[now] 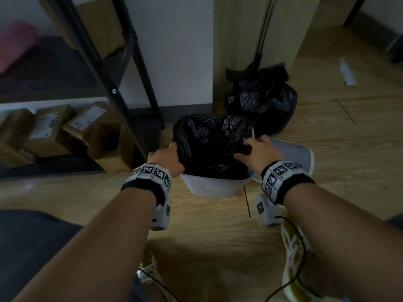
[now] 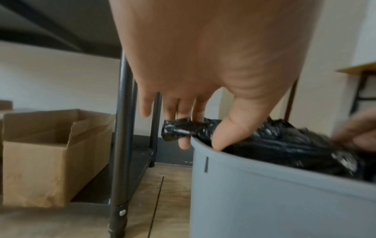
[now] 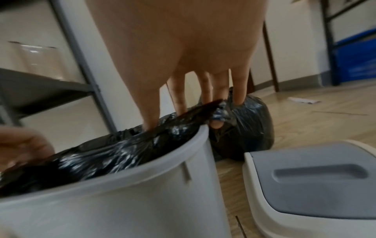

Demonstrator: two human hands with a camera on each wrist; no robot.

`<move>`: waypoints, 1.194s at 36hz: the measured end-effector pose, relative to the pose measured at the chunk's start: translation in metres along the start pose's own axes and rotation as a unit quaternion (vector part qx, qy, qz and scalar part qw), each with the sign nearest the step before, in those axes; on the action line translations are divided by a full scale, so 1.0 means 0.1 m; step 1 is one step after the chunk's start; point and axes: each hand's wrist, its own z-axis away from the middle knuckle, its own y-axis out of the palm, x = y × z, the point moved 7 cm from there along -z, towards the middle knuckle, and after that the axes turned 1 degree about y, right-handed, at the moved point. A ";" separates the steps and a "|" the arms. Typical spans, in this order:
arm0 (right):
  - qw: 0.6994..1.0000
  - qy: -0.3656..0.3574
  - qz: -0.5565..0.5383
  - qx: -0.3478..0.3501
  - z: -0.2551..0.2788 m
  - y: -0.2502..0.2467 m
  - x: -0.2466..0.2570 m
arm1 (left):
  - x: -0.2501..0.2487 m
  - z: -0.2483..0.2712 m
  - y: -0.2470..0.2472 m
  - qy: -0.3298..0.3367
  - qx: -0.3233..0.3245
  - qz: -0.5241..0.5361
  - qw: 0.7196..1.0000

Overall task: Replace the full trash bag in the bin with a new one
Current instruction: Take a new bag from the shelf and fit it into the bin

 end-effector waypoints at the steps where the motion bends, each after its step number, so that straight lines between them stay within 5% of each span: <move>1: 1.000 -0.012 0.021 0.000 0.05 0.00 0.02 | -0.02 0.03 -0.01 0.007 -0.010 -0.015 1.000; 15: 0.988 -0.044 0.144 0.044 0.37 0.18 0.01 | -0.09 0.16 0.14 0.037 -0.009 -0.094 0.995; 33: 0.988 -0.061 0.122 -0.074 0.24 0.19 -0.05 | -0.24 0.28 0.20 0.070 -0.158 -0.077 0.982; 43: 0.994 -0.005 0.076 -0.081 0.33 0.25 -0.23 | -0.22 0.40 0.16 -0.002 -0.147 -0.109 0.983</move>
